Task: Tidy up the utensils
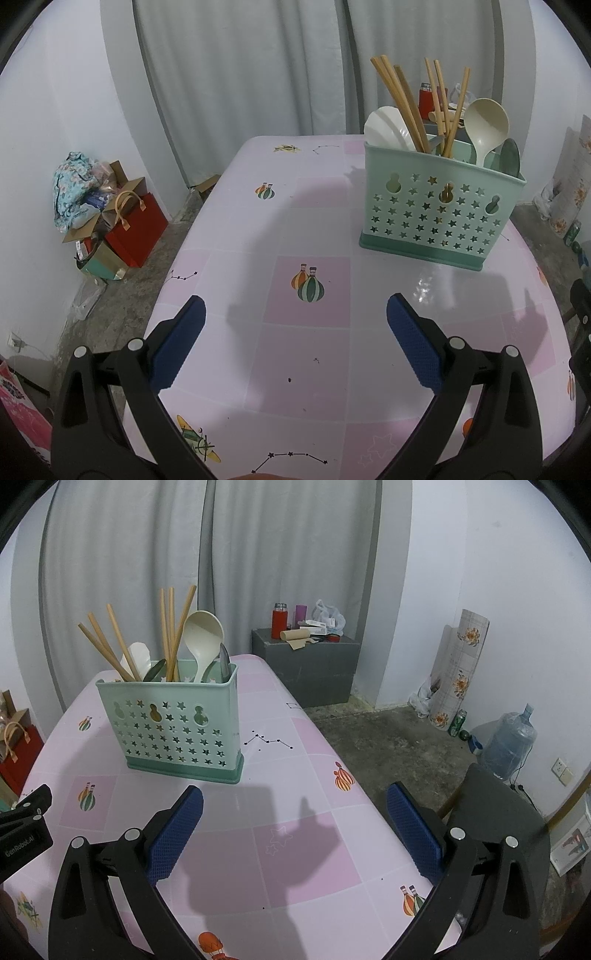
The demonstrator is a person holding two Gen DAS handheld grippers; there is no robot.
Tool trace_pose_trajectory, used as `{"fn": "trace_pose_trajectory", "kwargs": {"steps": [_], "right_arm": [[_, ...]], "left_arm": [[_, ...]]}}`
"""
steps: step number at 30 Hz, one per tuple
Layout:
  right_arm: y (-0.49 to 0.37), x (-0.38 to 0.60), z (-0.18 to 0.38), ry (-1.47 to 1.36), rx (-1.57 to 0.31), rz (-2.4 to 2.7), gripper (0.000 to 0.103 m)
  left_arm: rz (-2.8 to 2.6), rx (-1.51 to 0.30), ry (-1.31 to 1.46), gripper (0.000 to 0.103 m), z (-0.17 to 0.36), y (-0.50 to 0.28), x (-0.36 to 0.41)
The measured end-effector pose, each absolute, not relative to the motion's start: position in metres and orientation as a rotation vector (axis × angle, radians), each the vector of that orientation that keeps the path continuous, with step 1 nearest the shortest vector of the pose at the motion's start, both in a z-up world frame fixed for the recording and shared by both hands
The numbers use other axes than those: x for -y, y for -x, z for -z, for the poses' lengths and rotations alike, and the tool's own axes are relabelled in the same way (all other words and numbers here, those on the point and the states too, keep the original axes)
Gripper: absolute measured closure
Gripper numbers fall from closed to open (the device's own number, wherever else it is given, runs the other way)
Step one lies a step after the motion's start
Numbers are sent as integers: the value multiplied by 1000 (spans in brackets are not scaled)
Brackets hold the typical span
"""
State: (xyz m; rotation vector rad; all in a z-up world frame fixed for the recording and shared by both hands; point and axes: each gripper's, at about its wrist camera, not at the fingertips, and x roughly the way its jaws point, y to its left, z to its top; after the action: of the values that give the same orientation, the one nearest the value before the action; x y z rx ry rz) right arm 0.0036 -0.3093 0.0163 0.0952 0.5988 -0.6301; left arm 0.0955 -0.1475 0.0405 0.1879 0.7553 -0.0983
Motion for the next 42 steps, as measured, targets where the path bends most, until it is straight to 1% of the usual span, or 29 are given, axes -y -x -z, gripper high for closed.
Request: {"fn": "trace_pose_trajectory", "kwargs": {"steps": [42], "right_arm": [[-7, 307, -17, -94, -597, 627, 6]], "left_arm": [[104, -760, -192, 8, -42, -96, 147]]}}
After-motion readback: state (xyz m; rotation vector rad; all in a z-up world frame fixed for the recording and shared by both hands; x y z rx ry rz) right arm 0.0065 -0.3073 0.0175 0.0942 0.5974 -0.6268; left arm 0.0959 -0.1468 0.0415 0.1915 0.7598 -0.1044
